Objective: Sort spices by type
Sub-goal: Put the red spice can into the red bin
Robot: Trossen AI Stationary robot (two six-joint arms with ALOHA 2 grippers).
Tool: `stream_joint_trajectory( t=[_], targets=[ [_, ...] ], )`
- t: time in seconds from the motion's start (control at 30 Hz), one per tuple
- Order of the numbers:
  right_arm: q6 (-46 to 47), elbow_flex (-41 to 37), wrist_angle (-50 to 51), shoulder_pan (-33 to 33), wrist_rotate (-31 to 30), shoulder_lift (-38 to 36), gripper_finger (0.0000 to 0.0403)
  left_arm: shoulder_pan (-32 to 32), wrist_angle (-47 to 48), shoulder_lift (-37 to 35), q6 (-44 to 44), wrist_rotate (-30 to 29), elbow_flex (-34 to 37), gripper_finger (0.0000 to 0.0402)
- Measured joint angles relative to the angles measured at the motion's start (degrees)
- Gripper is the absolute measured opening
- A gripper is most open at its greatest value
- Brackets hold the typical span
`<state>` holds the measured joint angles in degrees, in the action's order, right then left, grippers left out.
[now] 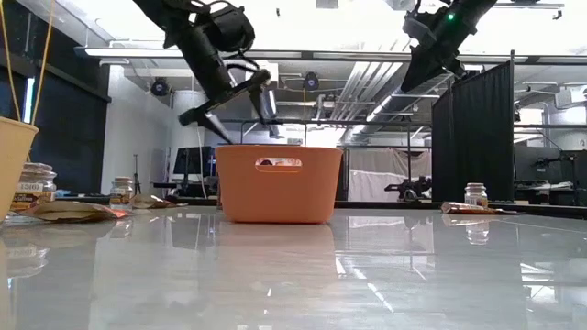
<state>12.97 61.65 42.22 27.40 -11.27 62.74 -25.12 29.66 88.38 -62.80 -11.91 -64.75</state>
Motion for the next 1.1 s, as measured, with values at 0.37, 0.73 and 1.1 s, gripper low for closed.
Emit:
stream_joint_trajectory(
  t=[0.37, 0.73, 1.1],
  targets=[
    [-0.01, 0.0, -0.07, 0.0, -0.44, 0.0, 0.0, 2.22, 13.55, 3.01, -5.68, -8.25, -4.39, 0.0321],
    [1.1, -0.02, -0.04, 0.0, 0.58, 1.38, 0.0, 3.49, 35.56, 18.2, -7.34, -14.12, -19.93, 0.0321],
    [0.2, -0.02, 0.0, 0.0, 0.61, 1.44, 0.0, 4.43, 30.16, 17.84, -7.26, -12.93, -20.37, 0.0321]
  ],
)
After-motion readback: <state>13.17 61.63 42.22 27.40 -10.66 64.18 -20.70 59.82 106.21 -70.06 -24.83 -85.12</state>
